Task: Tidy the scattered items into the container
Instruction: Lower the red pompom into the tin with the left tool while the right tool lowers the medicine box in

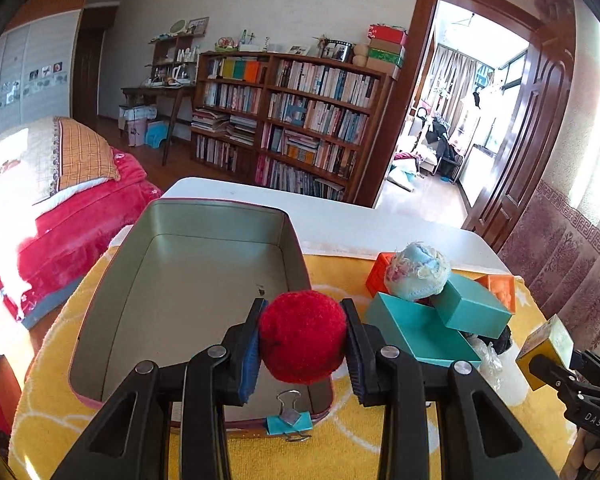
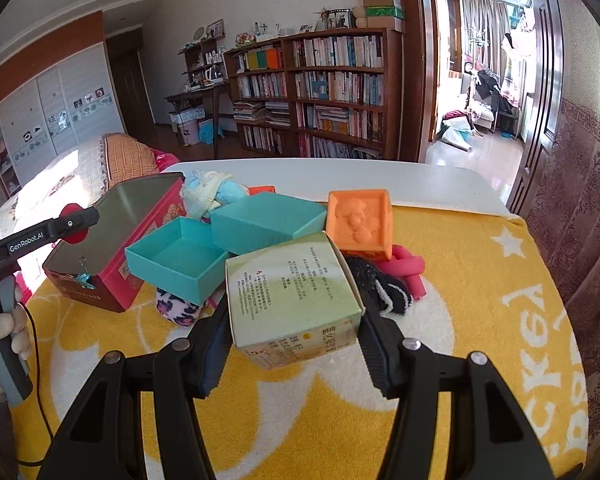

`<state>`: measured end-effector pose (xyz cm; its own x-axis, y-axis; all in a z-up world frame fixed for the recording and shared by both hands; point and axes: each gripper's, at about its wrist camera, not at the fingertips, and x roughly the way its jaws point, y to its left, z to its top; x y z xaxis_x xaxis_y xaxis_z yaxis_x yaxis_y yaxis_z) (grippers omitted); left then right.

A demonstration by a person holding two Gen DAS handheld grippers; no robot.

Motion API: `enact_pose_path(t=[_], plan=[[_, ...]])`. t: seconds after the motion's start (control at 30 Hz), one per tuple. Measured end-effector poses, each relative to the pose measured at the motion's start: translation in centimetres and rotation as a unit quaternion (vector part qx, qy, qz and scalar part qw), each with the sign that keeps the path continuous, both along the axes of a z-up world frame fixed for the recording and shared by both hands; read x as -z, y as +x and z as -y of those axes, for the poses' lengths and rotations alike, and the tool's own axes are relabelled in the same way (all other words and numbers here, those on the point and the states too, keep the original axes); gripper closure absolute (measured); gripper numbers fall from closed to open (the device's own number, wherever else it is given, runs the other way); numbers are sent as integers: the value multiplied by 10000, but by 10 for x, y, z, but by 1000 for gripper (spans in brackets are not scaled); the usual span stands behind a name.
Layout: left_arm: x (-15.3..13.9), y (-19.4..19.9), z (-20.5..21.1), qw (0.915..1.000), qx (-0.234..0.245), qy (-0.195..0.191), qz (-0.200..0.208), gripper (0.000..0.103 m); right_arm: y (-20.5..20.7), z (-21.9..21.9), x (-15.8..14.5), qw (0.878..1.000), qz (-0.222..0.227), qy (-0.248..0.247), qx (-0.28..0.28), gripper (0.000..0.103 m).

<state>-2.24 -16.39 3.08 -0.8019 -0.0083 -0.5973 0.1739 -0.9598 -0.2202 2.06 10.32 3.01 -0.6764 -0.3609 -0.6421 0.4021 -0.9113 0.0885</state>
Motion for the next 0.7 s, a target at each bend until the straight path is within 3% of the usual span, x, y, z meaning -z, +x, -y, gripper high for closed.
enact_pose_path(t=[0.17, 0.37, 0.7], plan=[[-2, -4, 22, 9995, -267, -172, -29, 66, -7, 58, -23, 9980, -162, -191, -576, 41], [0, 2, 51, 9971, -685, -320, -90, 66, -15, 127, -29, 9932, -217, -359, -1090, 41], [2, 17, 82, 9934, -1093, -279, -193, 66, -36, 167, -25, 9914, -135, -694, -1097, 41]])
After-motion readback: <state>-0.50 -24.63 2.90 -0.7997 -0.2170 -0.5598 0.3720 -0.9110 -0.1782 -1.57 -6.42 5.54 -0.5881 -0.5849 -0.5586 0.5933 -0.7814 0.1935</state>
